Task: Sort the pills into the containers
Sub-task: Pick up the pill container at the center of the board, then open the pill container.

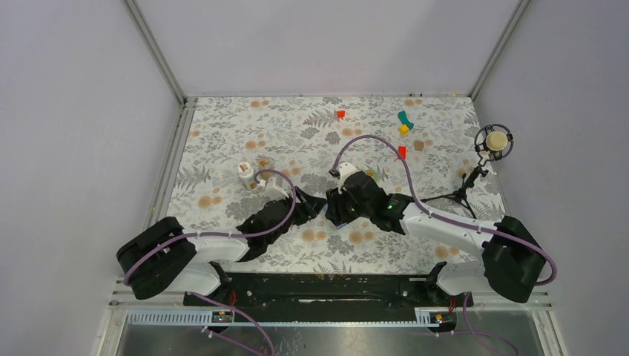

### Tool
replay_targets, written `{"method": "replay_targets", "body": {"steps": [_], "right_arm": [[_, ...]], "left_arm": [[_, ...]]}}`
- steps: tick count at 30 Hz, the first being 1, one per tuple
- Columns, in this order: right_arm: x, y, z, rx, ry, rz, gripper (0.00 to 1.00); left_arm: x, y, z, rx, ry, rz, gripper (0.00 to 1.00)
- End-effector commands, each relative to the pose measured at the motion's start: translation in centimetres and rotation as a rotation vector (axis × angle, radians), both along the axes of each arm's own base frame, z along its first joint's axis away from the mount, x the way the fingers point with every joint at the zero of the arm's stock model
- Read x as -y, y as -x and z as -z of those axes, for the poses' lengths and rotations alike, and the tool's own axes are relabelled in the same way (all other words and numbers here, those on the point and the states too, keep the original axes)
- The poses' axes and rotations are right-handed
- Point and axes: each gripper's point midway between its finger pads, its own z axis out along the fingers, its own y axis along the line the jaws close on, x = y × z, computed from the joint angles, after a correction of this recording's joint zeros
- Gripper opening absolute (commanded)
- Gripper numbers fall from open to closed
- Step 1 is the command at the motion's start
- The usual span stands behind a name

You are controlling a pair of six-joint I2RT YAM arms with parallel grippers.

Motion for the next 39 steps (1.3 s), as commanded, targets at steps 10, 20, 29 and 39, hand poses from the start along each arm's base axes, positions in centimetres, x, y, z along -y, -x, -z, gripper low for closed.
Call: {"method": "replay_targets", "body": {"steps": [10,20,29,39], "right_arm": [[-2.5,-0.4,-2.7,0.005,-0.139,0.010,0.44],[-3.4,-1.1,-2.2,-0.019,-0.142,0.032,0.44],[-3.9,0.1,-1.4,-0.094,-0.171,-0.015,0.43],[-3.9,0.7,-3.3,-0.182,-0.313,-0.030,0.43]], "left_arm": [[0.5,0.4,-0.1,-0.078,0.186,-0.031,0.56],[0.7,0.5,0.0,-0.098,0.197,-0.029,0.50],[-0.1,0.4,0.6,-0.081,0.153,-0.050,0.34],[0.1,0.5,-0.8,-0.048,0.188,-0.030,0.00]]}}
